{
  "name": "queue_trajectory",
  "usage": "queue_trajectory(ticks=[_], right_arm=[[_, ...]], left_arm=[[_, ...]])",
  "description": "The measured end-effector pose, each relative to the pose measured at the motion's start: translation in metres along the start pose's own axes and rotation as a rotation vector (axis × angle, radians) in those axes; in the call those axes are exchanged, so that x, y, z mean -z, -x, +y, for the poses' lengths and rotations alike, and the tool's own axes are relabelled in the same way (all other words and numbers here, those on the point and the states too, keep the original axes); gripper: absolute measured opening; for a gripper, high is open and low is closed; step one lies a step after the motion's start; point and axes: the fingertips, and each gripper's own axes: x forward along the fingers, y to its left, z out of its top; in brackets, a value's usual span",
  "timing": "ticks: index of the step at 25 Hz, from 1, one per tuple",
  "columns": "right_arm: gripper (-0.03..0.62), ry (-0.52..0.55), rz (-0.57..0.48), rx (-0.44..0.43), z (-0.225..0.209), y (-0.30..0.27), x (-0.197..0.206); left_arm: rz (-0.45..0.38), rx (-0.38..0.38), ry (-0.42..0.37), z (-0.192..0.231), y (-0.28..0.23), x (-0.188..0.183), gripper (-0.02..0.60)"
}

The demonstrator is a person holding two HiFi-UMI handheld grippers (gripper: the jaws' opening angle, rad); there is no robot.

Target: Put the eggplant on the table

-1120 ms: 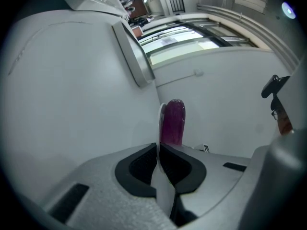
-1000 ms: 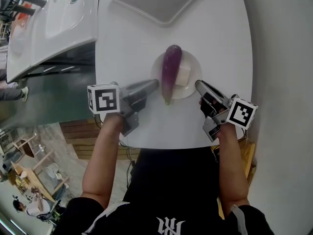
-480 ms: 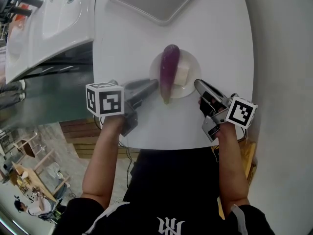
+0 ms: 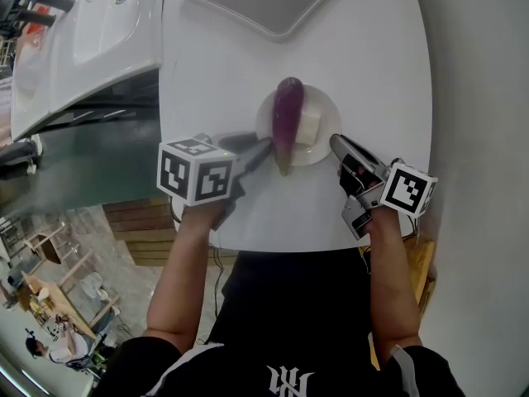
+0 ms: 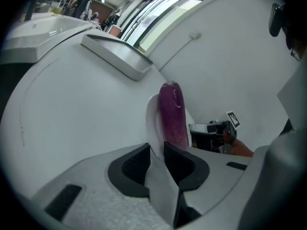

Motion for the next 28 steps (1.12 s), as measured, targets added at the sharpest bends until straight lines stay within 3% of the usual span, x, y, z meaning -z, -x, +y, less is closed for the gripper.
queue_trajectory(ticks=[9,16,28], right_arm=[[0.017,-0.021,0.022,0.087,-0.009,0.002,0.005],[0.018,0.026,0.037,0.163,-0.012,0.001,0.007],[0.020,0.122,0.078,0.240,-0.019,-0.005,0.005]], left_arm=[[0.078,-0.063,-0.072,0.003,-0.002,0.002,0.074],[0.142,-0.153,-0.180,0.007,-0.003,0.001,0.080],[0.224,-0.210,-0.294,0.009,-0.006,-0.005,0.089]])
